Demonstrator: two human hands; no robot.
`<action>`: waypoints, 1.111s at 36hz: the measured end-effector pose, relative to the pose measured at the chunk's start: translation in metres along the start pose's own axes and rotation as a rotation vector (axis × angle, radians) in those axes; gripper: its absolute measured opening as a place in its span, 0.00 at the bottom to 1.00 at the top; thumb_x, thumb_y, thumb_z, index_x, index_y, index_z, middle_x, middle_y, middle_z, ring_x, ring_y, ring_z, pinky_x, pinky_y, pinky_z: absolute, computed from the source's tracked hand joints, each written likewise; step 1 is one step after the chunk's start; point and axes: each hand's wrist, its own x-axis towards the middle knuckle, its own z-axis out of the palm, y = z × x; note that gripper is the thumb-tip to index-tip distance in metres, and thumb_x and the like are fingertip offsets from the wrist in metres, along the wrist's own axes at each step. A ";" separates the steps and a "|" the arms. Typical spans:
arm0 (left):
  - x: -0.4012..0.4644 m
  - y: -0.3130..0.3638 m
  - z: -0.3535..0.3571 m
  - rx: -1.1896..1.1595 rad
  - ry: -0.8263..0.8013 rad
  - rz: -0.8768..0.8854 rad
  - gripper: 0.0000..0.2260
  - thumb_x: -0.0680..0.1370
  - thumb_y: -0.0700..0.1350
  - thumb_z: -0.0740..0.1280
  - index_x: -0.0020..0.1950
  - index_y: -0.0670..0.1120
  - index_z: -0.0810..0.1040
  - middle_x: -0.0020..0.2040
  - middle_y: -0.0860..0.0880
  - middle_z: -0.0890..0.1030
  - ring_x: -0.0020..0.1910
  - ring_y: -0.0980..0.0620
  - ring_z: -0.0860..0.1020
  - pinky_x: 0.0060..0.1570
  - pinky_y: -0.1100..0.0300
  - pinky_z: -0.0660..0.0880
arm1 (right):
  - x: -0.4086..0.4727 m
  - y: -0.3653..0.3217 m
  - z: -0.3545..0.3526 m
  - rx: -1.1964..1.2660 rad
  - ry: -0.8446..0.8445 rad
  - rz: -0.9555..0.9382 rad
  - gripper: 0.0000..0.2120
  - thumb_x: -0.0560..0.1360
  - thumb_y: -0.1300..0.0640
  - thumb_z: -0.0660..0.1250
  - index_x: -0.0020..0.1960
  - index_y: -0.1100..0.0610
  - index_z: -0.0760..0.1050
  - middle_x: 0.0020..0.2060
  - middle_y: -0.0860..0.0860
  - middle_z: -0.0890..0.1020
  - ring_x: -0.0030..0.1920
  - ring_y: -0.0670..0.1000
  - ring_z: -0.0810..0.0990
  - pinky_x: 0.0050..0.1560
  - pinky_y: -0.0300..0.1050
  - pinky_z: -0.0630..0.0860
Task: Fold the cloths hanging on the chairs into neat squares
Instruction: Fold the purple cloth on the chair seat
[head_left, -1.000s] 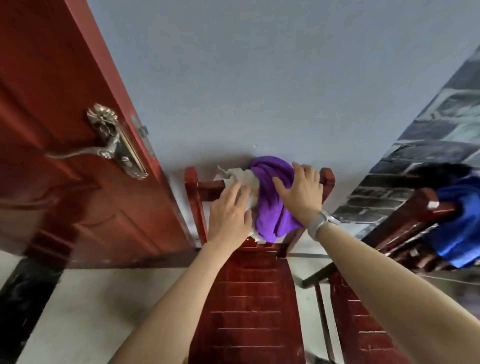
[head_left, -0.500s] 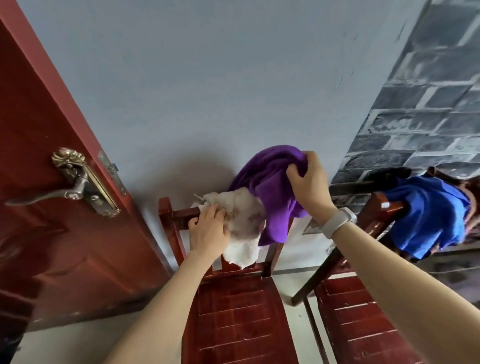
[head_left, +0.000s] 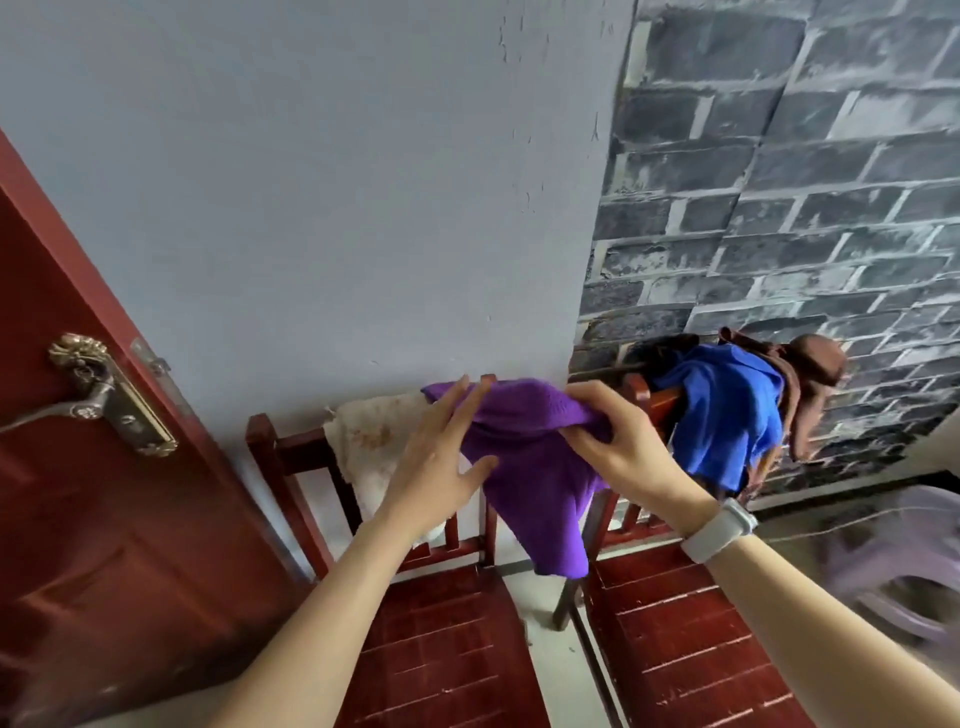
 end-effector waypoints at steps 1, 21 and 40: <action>-0.002 0.004 0.007 0.054 -0.034 0.033 0.34 0.71 0.47 0.71 0.73 0.52 0.59 0.73 0.46 0.63 0.70 0.53 0.61 0.66 0.56 0.61 | -0.011 0.003 -0.003 -0.009 -0.049 0.007 0.13 0.70 0.64 0.65 0.52 0.51 0.73 0.44 0.42 0.79 0.44 0.34 0.75 0.48 0.29 0.70; -0.007 0.128 0.044 -0.154 -0.398 -0.148 0.09 0.79 0.47 0.61 0.50 0.45 0.77 0.43 0.50 0.79 0.44 0.53 0.76 0.44 0.61 0.67 | -0.124 0.085 -0.062 -0.105 0.223 0.324 0.08 0.72 0.65 0.68 0.50 0.57 0.77 0.41 0.43 0.79 0.43 0.36 0.76 0.46 0.22 0.66; -0.037 0.106 0.067 -0.655 -0.178 -0.695 0.18 0.67 0.59 0.66 0.47 0.46 0.78 0.48 0.40 0.80 0.50 0.41 0.78 0.53 0.44 0.74 | -0.170 0.107 0.023 -0.006 -0.230 0.528 0.12 0.69 0.54 0.59 0.47 0.57 0.77 0.35 0.41 0.74 0.37 0.35 0.73 0.46 0.41 0.70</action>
